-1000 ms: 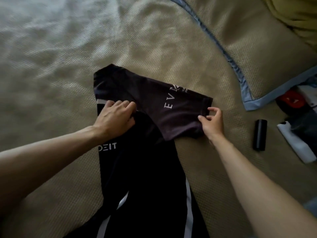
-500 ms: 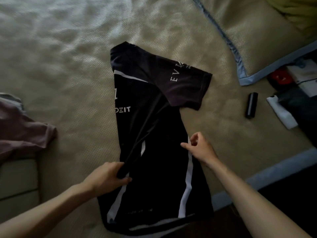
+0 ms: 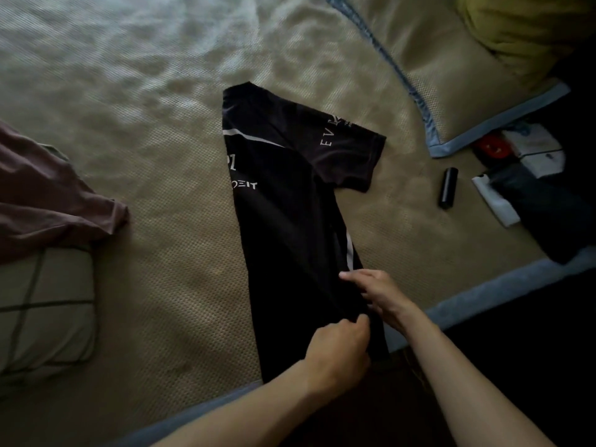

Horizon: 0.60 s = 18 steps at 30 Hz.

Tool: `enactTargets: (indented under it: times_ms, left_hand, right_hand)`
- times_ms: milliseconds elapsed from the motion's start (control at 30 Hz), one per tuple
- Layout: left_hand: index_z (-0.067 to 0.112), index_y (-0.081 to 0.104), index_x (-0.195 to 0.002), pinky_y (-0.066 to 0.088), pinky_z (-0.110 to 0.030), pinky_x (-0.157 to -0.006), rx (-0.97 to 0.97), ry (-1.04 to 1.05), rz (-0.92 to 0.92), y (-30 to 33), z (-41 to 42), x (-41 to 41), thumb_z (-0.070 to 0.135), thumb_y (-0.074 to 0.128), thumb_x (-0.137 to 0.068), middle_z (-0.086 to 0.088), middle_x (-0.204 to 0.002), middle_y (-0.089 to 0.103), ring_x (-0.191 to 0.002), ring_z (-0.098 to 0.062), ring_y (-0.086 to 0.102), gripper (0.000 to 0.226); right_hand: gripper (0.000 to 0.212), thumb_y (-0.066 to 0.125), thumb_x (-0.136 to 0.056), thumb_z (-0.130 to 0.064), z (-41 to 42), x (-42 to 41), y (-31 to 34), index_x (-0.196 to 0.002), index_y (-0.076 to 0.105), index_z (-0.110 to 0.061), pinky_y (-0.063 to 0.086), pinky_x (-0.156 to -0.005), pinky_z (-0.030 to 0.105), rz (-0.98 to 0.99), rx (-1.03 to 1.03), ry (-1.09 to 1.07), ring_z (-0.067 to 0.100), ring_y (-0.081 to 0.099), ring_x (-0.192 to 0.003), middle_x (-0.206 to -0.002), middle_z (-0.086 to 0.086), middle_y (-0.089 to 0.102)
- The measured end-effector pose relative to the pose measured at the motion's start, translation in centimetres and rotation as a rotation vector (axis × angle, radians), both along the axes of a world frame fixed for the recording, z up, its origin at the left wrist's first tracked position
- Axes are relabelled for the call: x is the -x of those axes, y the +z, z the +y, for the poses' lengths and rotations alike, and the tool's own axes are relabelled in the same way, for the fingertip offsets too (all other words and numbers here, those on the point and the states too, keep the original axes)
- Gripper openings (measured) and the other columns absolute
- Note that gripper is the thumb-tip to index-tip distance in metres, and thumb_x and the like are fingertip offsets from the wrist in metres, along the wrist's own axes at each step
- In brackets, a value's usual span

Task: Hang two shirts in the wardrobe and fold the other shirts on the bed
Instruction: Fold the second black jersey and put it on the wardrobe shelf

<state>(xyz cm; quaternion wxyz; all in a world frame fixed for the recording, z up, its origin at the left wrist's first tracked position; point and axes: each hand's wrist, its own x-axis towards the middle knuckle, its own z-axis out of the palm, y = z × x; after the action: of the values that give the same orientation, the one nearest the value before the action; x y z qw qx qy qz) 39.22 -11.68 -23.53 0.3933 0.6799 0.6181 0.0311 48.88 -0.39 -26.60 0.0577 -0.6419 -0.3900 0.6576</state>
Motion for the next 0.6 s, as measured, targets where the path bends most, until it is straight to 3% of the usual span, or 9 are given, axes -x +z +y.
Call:
enactTargets:
  times_ms: [67, 167, 267, 367, 433, 467, 533, 567, 600]
  left_hand:
    - [0.012, 0.049, -0.122, 0.042, -0.039, -0.069, 0.077, -0.088, 0.022, -0.9, 0.2, -0.8, 0.023, 0.057, -0.095, -0.014, -0.113, 0.067, -0.1, -0.036, 0.067, 0.03]
    - [0.015, 0.057, -0.117, 0.045, -0.036, -0.071, 0.198, -0.226, 0.047, -2.1, 0.1, -0.7, 0.035, 0.06, -0.094, -0.011, -0.113, 0.068, -0.102, -0.032, 0.067, 0.031]
    - [0.016, 0.062, -0.114, 0.049, -0.037, -0.075, 0.193, -0.246, 0.195, -3.3, -0.5, 1.5, 0.048, 0.057, -0.093, -0.008, -0.112, 0.07, -0.102, -0.03, 0.069, 0.038]
    - [0.015, 0.055, -0.118, 0.05, -0.035, -0.081, 0.146, -0.241, 0.411, -5.1, -2.5, 4.8, 0.067, 0.055, -0.084, -0.007, -0.115, 0.069, -0.103, -0.029, 0.069, 0.062]
    - [0.014, 0.053, -0.12, 0.051, -0.034, -0.072, 0.167, -0.261, 0.476, -6.2, -4.1, 6.3, 0.062, 0.072, -0.073, -0.007, -0.109, 0.066, -0.091, -0.026, 0.07, 0.069]
    - [0.014, 0.059, -0.112, 0.052, -0.032, -0.059, 0.233, -0.334, 0.484, -6.7, -4.7, 7.0, 0.054, 0.085, -0.06, -0.006, -0.095, 0.067, -0.075, -0.023, 0.071, 0.071]
    - [0.018, 0.067, -0.083, 0.042, -0.025, -0.035, 0.143, -0.371, 0.491, -7.6, -6.0, 7.8, 0.038, 0.095, -0.035, -0.002, -0.061, 0.061, -0.042, -0.015, 0.062, 0.059]
    - [0.02, 0.066, -0.079, 0.041, -0.024, -0.034, 0.1, -0.404, 0.495, -7.7, -6.4, 7.9, 0.033, 0.094, -0.04, -0.001, -0.056, 0.06, -0.04, -0.014, 0.061, 0.05]
    - [0.019, 0.064, -0.086, 0.046, -0.027, -0.04, 0.131, -0.451, 0.475, -7.3, -6.6, 7.9, 0.029, 0.089, -0.056, -0.002, -0.064, 0.065, -0.049, -0.016, 0.067, 0.04]
  right_hand:
    - [0.017, 0.071, -0.091, -0.025, 0.1, -1.3, -0.8, -0.105, 0.071, -0.014, 0.055, -0.069, 0.027, -0.115, -0.026, 0.131, 0.021, 0.07, -0.088, -0.101, 0.008, 0.074]
    - [0.02, 0.069, -0.093, -0.024, 0.5, -2.8, -2.4, -0.108, 0.069, -0.011, 0.052, -0.064, 0.027, -0.193, -0.092, 0.186, 0.019, 0.066, -0.083, -0.103, 0.012, 0.071]
    - [0.028, 0.069, -0.092, -0.029, 0.6, -3.4, -3.0, -0.115, 0.062, -0.015, 0.049, -0.068, 0.028, -0.193, -0.089, 0.196, 0.016, 0.062, -0.085, -0.109, 0.01, 0.068]
    - [0.053, 0.077, -0.085, -0.033, 0.1, -4.2, -3.9, -0.131, 0.051, -0.023, 0.05, -0.085, 0.027, -0.186, 0.041, 0.433, 0.017, 0.063, -0.107, -0.12, 0.004, 0.065]
    - [0.055, 0.075, -0.087, -0.029, -0.3, -4.7, -4.6, -0.135, 0.054, -0.013, 0.048, -0.096, 0.029, -0.236, -0.002, 0.519, 0.019, 0.061, -0.116, -0.125, 0.004, 0.064]
    - [0.048, 0.073, -0.089, -0.029, -0.5, -5.0, -5.0, -0.131, 0.058, -0.01, 0.049, -0.095, 0.029, -0.254, -0.037, 0.517, 0.018, 0.062, -0.112, -0.12, 0.003, 0.066]
    - [0.03, 0.071, -0.091, -0.029, -1.0, -5.7, -5.5, -0.115, 0.066, -0.012, 0.051, -0.077, 0.023, -0.28, -0.094, 0.478, 0.012, 0.065, -0.089, -0.094, -0.003, 0.068]
    - [0.019, 0.069, -0.092, -0.029, -1.3, -6.0, -5.3, -0.104, 0.066, -0.014, 0.046, -0.065, 0.02, -0.315, -0.128, 0.487, 0.01, 0.062, -0.078, -0.082, -0.006, 0.064]
    - [0.016, 0.067, -0.094, -0.031, -1.6, -6.2, -5.1, -0.098, 0.066, -0.015, 0.043, -0.06, 0.02, -0.363, -0.174, 0.496, 0.011, 0.062, -0.074, -0.078, -0.006, 0.063]
